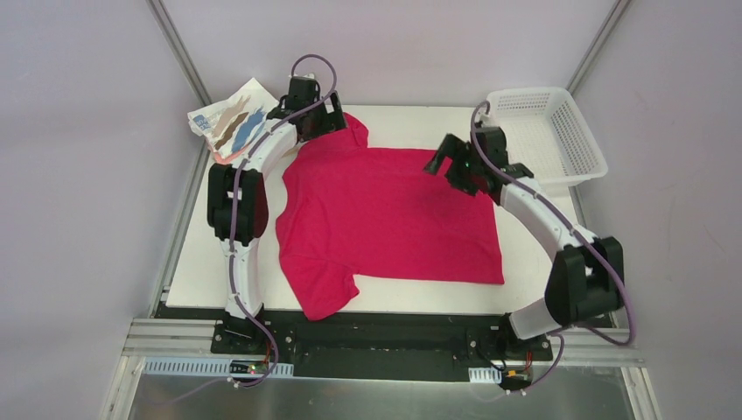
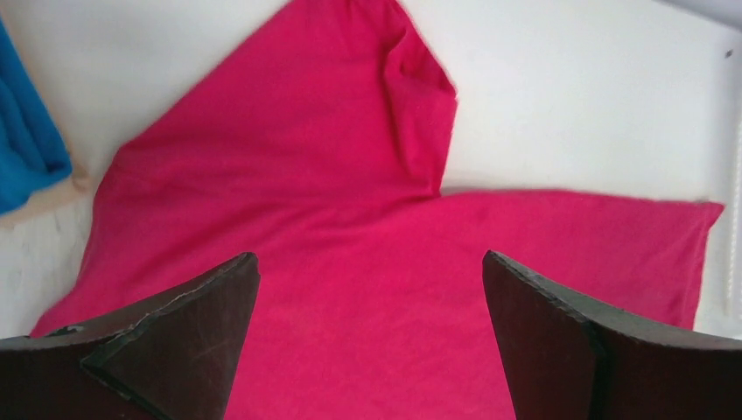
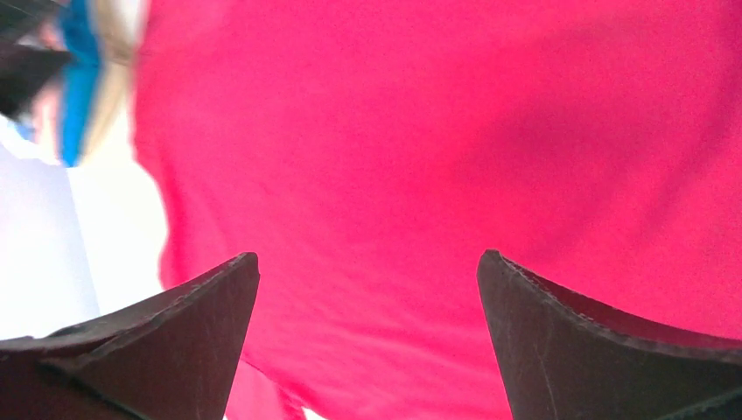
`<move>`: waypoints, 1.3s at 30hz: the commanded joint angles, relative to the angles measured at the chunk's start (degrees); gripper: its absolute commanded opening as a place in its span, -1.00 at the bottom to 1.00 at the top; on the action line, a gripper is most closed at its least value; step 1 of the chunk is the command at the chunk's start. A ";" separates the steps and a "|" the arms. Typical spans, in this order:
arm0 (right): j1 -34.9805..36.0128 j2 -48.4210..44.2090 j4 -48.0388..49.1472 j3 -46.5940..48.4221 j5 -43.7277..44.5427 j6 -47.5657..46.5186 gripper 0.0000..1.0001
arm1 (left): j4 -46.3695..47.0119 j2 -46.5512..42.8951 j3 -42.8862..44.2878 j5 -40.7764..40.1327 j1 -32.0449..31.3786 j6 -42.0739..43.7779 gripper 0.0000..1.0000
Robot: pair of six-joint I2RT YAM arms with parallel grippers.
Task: Fold and stack the t-shirts
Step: Flatten out the tshirt
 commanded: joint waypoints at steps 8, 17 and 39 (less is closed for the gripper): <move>6.47 36.93 15.98 40.77 -10.22 5.46 0.99 | 1.35 -3.47 -11.91 -3.00 3.27 -2.84 0.98; 10.73 67.01 14.63 78.86 -6.14 13.10 0.99 | 3.22 -2.59 -15.92 -3.56 4.94 -3.80 0.98; 10.63 76.12 17.20 82.83 12.66 6.71 0.99 | 4.92 -3.19 -22.88 -6.32 6.48 -5.76 0.98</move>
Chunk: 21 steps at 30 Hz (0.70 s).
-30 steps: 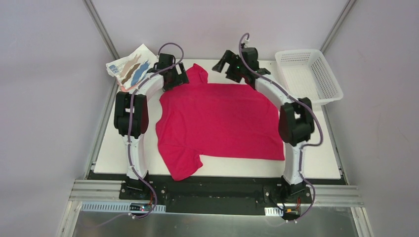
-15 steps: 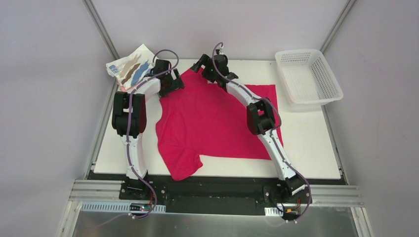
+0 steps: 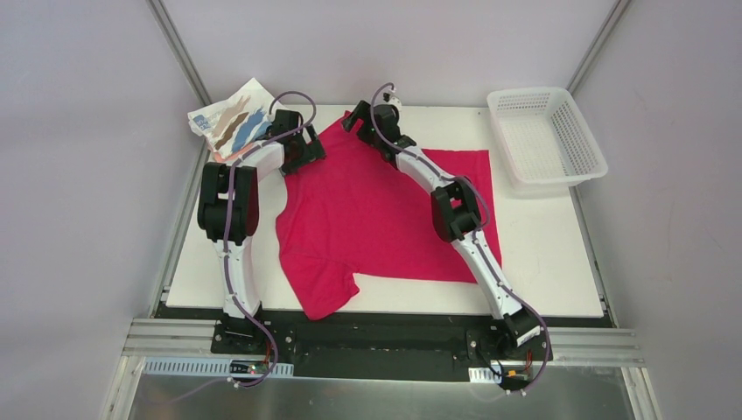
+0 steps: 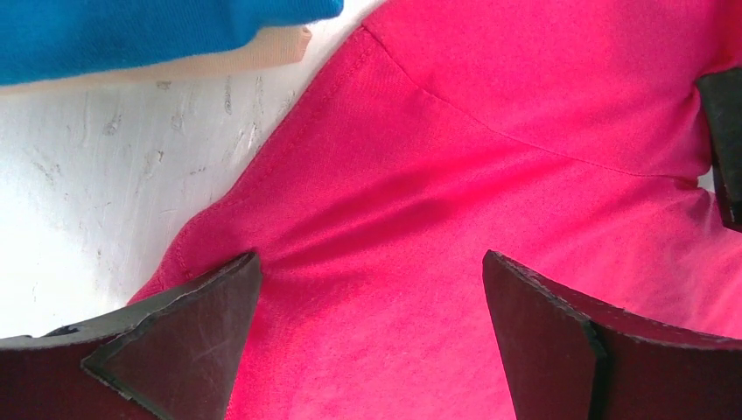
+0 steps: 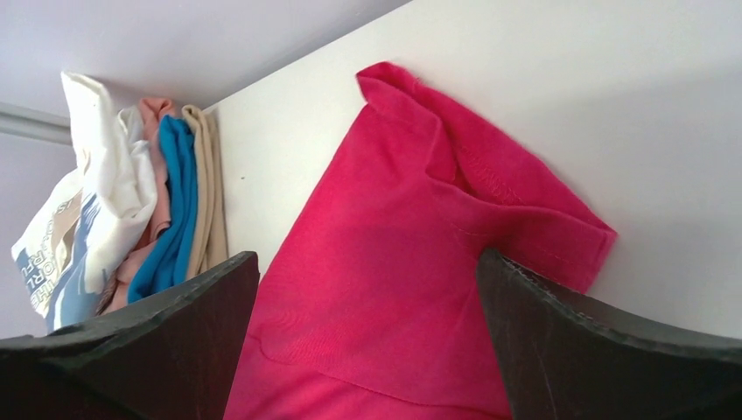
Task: Fold and stack the t-shirts
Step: Flatten out the tshirt, then grab the side of the flattened tshirt closest away from the robot with both arms
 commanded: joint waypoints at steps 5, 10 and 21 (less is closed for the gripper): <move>-5.07 -6.12 -4.49 -2.78 4.09 -3.17 0.99 | -1.05 -0.63 -2.17 -2.62 1.73 -2.44 0.98; -6.22 -7.46 -6.71 -2.73 4.63 -5.06 0.99 | -1.05 -0.75 -1.40 -1.68 1.83 -2.48 0.98; -7.92 -24.30 -14.67 -10.86 -7.14 -14.02 0.99 | -1.03 -3.96 3.39 4.65 1.59 -1.26 0.98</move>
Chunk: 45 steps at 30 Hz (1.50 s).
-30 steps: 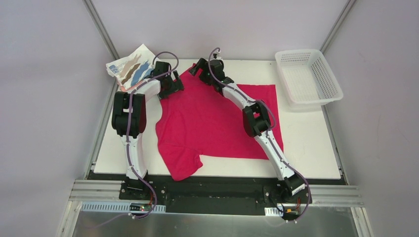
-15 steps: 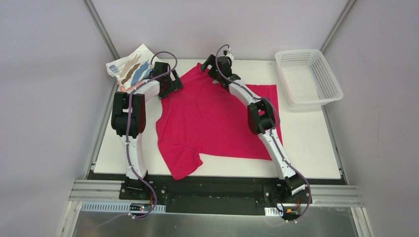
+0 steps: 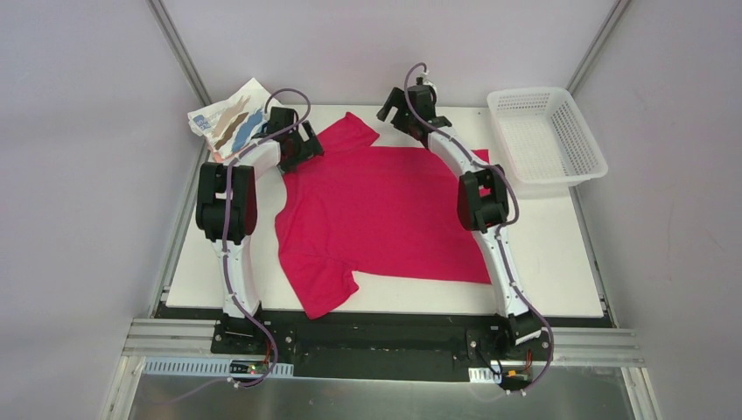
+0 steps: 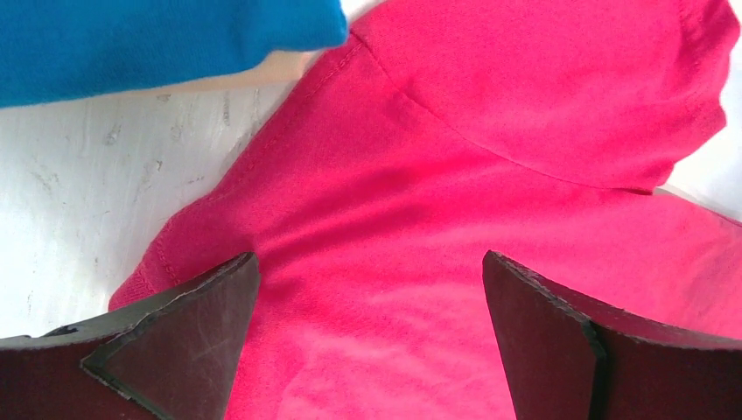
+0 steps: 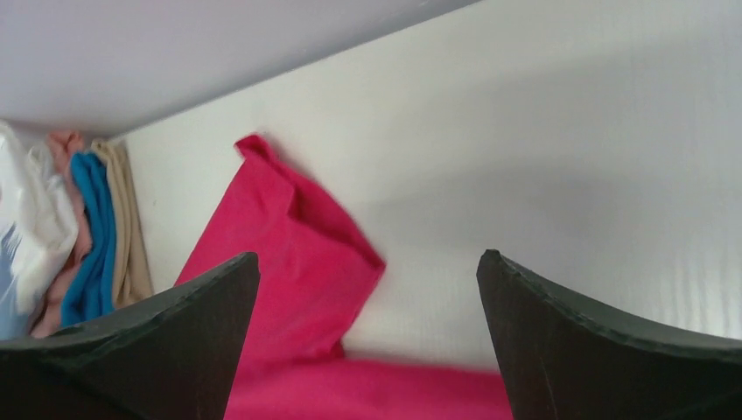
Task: Fold and stack the t-shirts
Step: Grab the side of the flattened tshirt closest away from the robot with both arms
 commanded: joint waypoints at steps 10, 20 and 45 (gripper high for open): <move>0.94 -53.99 -8.21 -59.83 5.60 -6.82 0.99 | -2.72 -14.56 -7.97 0.02 -6.43 3.59 0.98; 0.74 -75.55 -20.57 -84.97 16.70 2.75 0.99 | -8.15 -25.44 -22.10 2.61 -13.95 0.29 0.98; -3.62 -104.47 -25.40 -107.52 21.85 13.42 0.99 | -39.78 -59.14 -51.33 -7.12 -44.94 -30.03 -0.03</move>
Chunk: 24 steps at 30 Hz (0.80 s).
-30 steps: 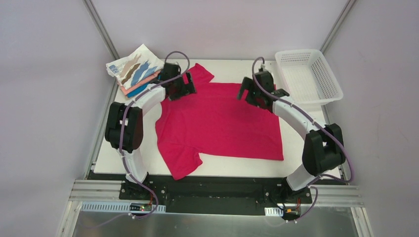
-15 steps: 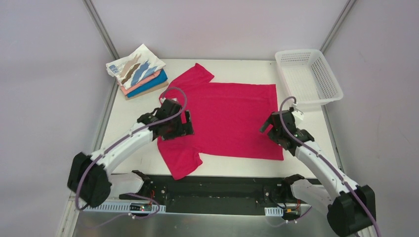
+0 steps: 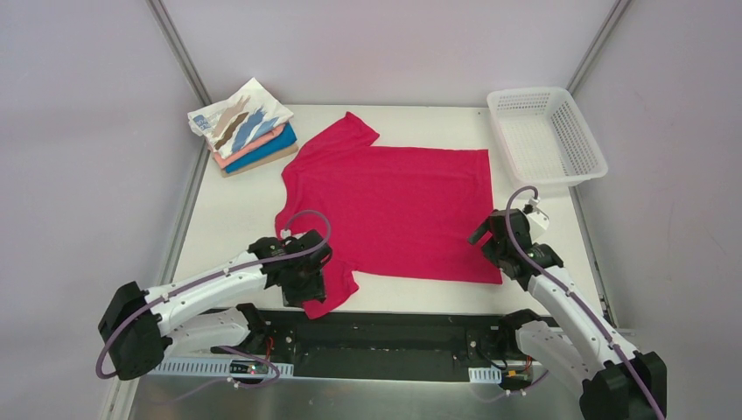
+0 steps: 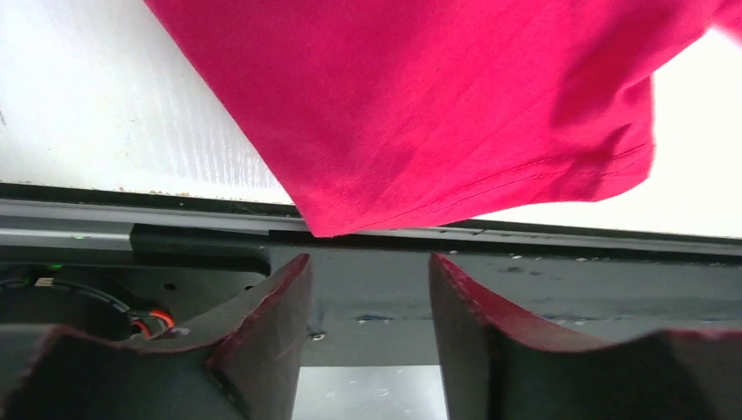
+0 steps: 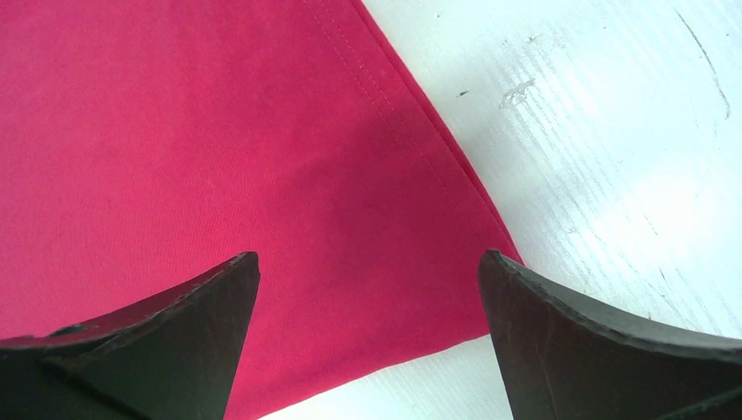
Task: Fold and stack the t-shirts
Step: Grab the side of the flattened tshirt closest away from the robot with both arms
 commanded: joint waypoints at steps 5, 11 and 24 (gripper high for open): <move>-1.51 0.39 -0.83 -0.36 1.07 1.22 0.99 | 2.76 6.02 -2.78 1.61 -2.47 -3.64 -0.24; -2.17 -0.98 -0.89 -1.41 0.20 1.55 0.99 | 3.74 8.22 -3.95 0.15 -2.66 -3.84 -0.21; -3.39 -7.35 -15.61 -1.07 1.30 12.35 0.97 | 5.73 9.49 -1.85 0.85 -2.70 -2.69 -1.00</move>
